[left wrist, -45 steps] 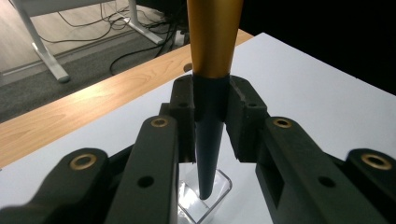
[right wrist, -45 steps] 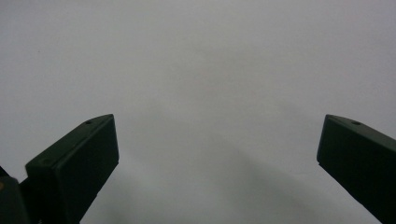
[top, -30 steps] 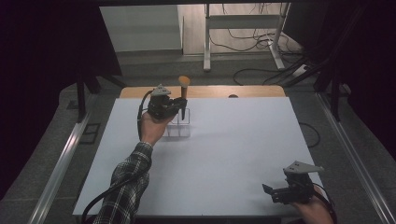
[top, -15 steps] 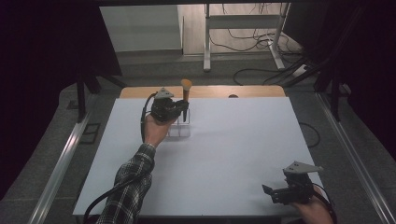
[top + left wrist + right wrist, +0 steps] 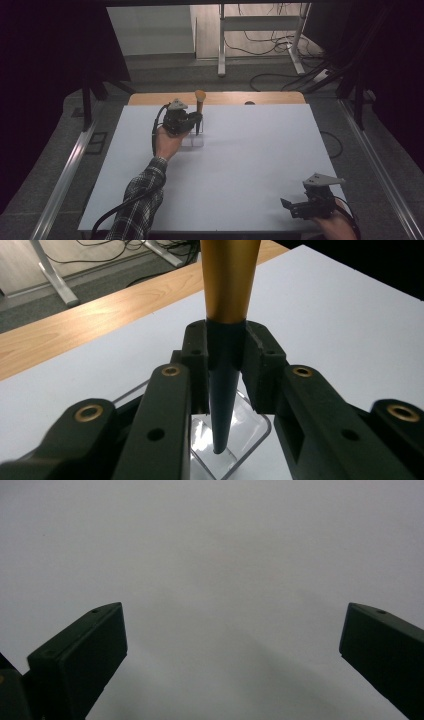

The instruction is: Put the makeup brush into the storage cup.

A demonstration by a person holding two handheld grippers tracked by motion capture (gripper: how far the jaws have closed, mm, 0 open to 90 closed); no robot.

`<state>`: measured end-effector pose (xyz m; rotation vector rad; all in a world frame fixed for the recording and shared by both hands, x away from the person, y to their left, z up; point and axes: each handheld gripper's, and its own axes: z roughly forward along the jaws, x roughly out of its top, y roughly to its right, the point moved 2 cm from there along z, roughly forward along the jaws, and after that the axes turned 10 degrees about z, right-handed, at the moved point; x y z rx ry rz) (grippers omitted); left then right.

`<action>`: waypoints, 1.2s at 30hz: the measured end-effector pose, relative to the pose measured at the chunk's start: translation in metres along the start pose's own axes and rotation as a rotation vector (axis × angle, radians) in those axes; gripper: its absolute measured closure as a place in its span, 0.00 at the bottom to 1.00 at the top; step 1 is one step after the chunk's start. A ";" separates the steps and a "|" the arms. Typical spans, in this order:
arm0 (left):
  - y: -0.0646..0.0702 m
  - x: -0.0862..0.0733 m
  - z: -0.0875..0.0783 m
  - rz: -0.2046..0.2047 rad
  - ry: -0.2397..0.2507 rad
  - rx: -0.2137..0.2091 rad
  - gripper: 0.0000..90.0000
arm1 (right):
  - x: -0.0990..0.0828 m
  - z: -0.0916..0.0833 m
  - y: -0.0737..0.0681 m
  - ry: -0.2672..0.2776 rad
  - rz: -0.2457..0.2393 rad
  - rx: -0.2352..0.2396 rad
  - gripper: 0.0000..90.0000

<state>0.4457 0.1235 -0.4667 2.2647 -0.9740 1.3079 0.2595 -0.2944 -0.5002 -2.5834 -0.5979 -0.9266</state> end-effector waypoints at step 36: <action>0.004 -0.005 -0.006 0.009 -0.043 0.022 0.57 | -0.001 0.001 0.000 -0.011 -0.006 -0.004 0.00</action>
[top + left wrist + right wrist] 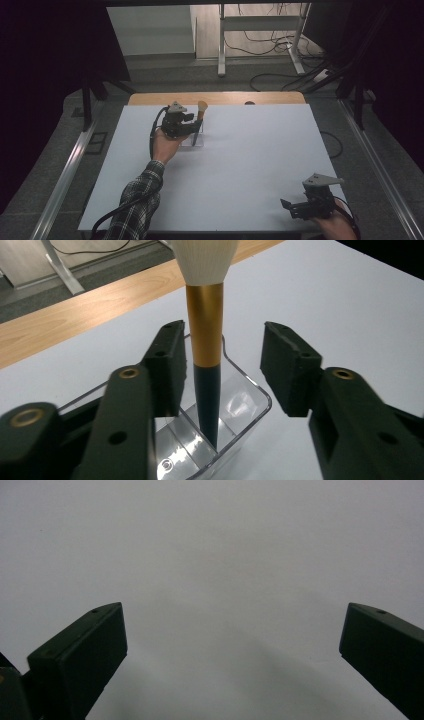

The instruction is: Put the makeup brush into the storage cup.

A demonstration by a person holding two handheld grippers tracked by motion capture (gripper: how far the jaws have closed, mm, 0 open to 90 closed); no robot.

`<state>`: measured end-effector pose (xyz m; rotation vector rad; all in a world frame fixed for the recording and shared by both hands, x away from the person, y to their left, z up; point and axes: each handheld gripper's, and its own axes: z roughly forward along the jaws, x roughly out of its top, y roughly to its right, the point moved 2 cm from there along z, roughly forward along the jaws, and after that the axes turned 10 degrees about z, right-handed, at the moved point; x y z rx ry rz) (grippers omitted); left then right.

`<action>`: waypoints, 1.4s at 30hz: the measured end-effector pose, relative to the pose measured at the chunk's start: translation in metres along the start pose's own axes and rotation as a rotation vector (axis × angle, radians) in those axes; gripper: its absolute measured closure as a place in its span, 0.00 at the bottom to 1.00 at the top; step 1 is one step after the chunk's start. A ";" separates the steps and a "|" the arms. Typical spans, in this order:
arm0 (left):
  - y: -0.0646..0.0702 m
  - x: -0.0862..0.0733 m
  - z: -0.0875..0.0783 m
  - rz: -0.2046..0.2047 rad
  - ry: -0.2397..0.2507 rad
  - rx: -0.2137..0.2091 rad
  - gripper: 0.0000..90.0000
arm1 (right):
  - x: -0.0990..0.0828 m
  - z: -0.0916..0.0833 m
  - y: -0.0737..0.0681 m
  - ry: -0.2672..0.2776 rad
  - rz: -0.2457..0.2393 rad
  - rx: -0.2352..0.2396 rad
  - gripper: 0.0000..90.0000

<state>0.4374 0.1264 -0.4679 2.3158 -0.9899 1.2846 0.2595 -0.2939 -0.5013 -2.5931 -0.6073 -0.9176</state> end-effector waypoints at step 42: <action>0.000 0.000 -0.014 0.002 -0.057 -0.060 0.11 | 0.000 0.000 0.000 0.001 0.004 -0.002 0.00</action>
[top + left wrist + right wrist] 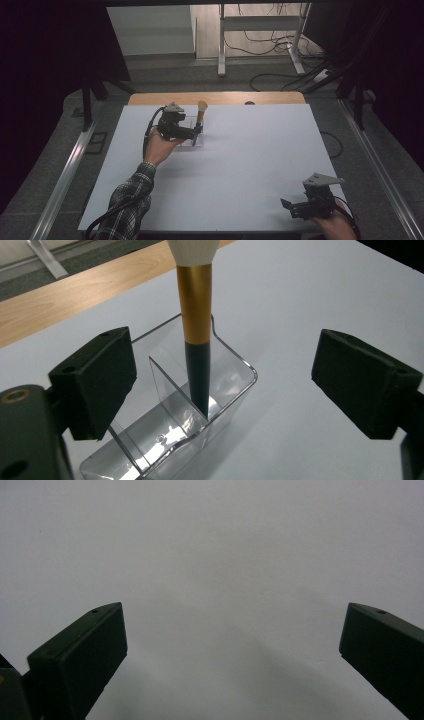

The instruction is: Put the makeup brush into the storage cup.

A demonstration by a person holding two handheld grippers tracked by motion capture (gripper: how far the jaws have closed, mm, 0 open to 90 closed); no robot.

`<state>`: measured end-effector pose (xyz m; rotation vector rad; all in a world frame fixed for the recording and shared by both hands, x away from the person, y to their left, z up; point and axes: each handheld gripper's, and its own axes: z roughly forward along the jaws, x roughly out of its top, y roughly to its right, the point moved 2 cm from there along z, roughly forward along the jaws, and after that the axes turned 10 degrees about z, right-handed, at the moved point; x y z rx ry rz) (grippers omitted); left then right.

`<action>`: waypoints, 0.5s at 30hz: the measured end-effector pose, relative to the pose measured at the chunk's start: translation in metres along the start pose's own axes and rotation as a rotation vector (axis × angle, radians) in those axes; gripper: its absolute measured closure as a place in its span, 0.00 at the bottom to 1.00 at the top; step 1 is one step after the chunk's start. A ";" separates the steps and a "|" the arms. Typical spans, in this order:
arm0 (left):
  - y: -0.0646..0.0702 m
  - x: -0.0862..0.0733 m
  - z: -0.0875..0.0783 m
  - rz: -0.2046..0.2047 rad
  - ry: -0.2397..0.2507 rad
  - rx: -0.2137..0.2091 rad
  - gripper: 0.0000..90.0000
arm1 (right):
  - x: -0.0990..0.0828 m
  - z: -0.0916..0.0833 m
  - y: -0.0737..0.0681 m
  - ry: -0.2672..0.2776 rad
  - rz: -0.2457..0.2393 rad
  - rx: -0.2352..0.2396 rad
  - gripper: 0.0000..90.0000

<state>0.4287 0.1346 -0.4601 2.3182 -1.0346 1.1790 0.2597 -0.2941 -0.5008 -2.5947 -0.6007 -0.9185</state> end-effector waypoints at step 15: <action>0.006 -0.001 -0.006 0.020 -0.031 -0.017 0.04 | 0.001 -0.002 0.000 0.016 0.001 -0.002 0.00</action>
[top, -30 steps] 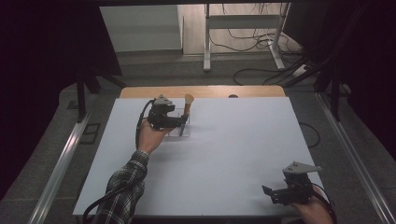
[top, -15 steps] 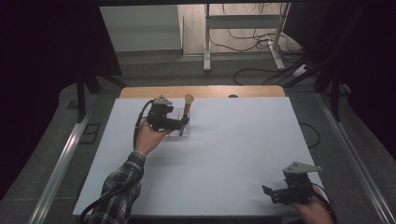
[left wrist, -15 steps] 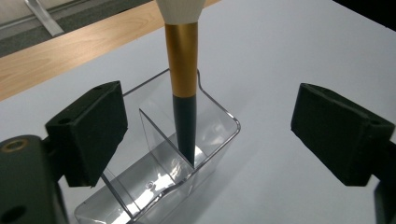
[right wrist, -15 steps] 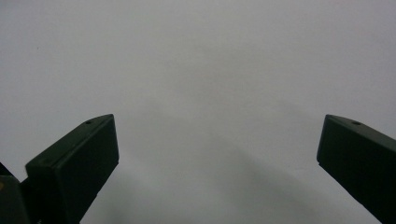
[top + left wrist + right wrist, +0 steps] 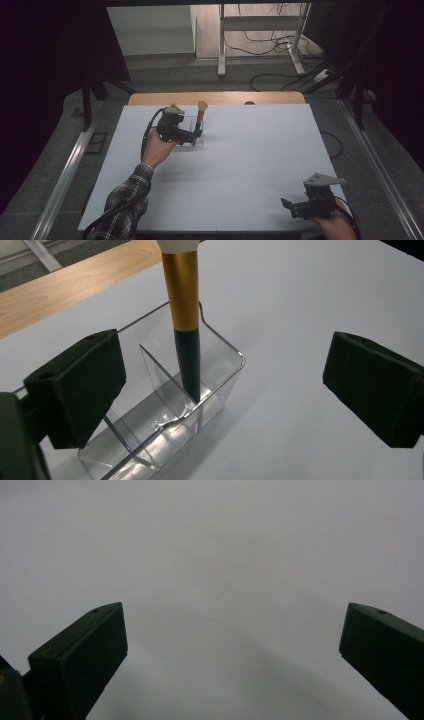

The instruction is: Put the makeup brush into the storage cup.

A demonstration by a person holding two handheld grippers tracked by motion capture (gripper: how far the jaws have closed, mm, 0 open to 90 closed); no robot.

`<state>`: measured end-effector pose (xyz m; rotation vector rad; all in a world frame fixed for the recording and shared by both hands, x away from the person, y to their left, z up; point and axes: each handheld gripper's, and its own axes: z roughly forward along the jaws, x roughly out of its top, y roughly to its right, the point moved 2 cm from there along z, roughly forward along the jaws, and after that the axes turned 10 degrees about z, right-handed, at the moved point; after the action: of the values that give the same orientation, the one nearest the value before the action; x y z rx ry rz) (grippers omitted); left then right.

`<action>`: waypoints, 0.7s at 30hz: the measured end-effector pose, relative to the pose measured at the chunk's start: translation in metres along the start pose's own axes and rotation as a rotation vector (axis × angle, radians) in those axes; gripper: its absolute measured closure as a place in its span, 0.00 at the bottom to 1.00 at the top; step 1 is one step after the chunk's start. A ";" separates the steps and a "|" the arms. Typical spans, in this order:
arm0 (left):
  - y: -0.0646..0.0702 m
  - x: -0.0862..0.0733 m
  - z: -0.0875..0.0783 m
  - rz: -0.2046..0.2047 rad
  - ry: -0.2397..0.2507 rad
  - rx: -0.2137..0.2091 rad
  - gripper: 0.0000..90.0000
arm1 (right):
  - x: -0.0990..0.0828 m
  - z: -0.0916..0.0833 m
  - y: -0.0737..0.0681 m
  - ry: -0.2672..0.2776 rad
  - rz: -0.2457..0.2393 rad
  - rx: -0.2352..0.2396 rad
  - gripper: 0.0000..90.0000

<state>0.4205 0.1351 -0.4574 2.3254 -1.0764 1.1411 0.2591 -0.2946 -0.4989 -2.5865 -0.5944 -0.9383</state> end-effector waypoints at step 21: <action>0.012 -0.009 -0.015 0.050 0.002 0.005 0.03 | 0.001 -0.001 -0.001 0.007 -0.006 -0.010 0.00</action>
<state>0.4001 0.1399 -0.4552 2.3131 -1.1382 1.1647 0.2587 -0.2943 -0.4978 -2.5903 -0.5981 -0.9543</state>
